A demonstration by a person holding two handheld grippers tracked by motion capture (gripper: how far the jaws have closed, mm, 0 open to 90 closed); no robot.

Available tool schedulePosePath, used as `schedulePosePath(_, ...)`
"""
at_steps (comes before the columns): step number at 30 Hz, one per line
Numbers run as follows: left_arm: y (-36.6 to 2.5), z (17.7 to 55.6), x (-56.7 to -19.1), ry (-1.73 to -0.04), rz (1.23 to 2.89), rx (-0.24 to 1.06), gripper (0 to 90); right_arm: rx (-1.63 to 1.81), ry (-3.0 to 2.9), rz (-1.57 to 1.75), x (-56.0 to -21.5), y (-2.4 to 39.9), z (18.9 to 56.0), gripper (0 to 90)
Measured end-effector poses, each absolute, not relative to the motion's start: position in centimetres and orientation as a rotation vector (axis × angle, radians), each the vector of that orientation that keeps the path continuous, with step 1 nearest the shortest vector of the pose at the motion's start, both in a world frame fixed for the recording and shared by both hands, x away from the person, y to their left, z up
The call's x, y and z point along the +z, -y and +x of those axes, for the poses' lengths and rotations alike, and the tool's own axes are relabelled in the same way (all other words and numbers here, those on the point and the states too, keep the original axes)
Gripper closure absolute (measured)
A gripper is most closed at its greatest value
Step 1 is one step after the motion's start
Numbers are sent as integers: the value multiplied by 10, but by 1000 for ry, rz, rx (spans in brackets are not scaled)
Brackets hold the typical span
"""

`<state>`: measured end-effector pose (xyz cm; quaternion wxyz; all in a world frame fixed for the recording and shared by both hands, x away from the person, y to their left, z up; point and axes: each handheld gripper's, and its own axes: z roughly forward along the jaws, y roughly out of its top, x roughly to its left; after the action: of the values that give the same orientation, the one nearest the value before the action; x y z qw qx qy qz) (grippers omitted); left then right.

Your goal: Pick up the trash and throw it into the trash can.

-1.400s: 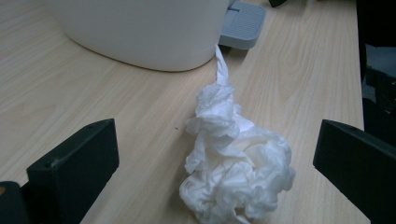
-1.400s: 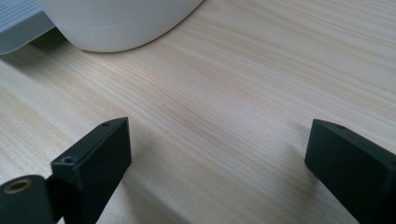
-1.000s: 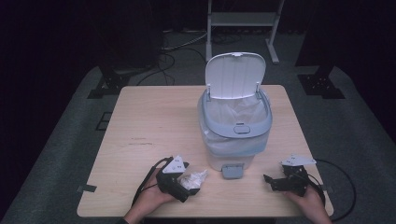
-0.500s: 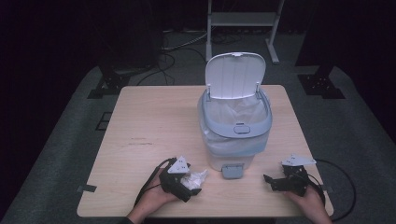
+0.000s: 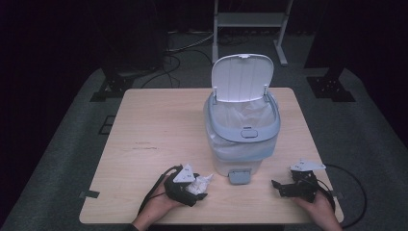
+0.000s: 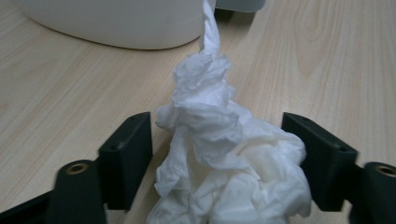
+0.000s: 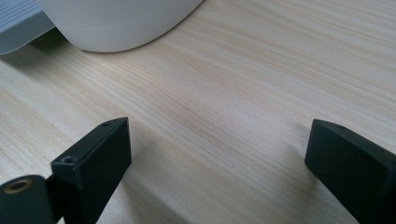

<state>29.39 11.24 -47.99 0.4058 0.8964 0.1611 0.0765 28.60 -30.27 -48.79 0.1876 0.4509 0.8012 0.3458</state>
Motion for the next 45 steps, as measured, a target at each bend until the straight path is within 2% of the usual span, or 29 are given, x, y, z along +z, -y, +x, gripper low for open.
schedulePosePath(6, -114, 294, -479, -408, 2276, 188, 405, 973, -2254, 1268, -488, 303, 286, 60)
schedulePosePath(11, -117, 294, -476, -429, 2269, 190, 543, 973, -2254, 1269, -488, 303, 286, 60)
schedulePosePath(14, -117, 293, -475, -436, 2275, 185, 581, 973, -2254, 1269, -488, 303, 286, 60)
schedulePosePath(45, -141, 297, -455, -489, 2155, 74, 593, 973, -2254, 1269, -488, 302, 285, 60)
